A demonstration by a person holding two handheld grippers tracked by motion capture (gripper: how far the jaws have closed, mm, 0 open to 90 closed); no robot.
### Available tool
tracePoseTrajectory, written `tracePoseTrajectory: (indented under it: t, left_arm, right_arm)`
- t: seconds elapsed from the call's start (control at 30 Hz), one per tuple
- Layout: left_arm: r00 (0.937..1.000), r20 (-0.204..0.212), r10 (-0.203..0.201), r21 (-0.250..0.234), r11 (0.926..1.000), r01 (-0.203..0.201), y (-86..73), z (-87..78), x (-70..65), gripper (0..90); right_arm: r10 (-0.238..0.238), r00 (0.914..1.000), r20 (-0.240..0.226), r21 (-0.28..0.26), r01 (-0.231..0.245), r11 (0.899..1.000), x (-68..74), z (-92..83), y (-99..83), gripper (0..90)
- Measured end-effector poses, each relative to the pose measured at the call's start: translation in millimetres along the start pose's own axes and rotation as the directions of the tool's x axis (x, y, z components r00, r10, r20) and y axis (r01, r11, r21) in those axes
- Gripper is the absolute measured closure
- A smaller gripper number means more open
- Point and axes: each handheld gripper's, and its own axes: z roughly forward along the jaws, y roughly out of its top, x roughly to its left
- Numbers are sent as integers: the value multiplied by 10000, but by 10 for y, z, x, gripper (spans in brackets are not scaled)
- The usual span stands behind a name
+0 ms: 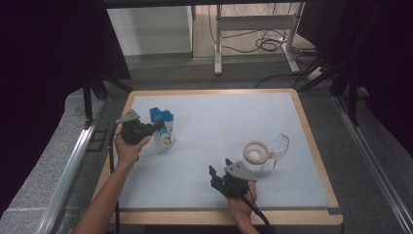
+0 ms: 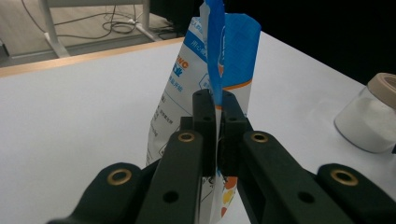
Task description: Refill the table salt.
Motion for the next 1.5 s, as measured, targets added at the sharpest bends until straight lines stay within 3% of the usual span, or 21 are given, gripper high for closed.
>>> tracePoseTrajectory:
  t: [0.7, 1.0, 1.27, 1.5]
  left_arm:
    - [9995, -72, 318, 95, 9995, -317, 86, 118, -71, 795]
    - [9989, 44, 460, 181, 9988, -461, 73, 100, -70, 874]
    - [9978, -291, 603, 110, 9981, -600, -9, -23, -92, 896]
    - [9955, -516, 791, 132, 9968, -786, -44, -71, -136, 898]
  right_arm:
    - [32, 10000, -36, -160, -33, 9999, -23, -34, 27, 370]
    - [26, 10000, -23, -173, -27, 9998, -29, -34, 28, 370]
    - [-32, 10000, -1, -206, 32, 9998, -41, -61, 40, 369]
    - [-314, 9993, -199, -468, 304, 9984, -144, -225, 116, 371]
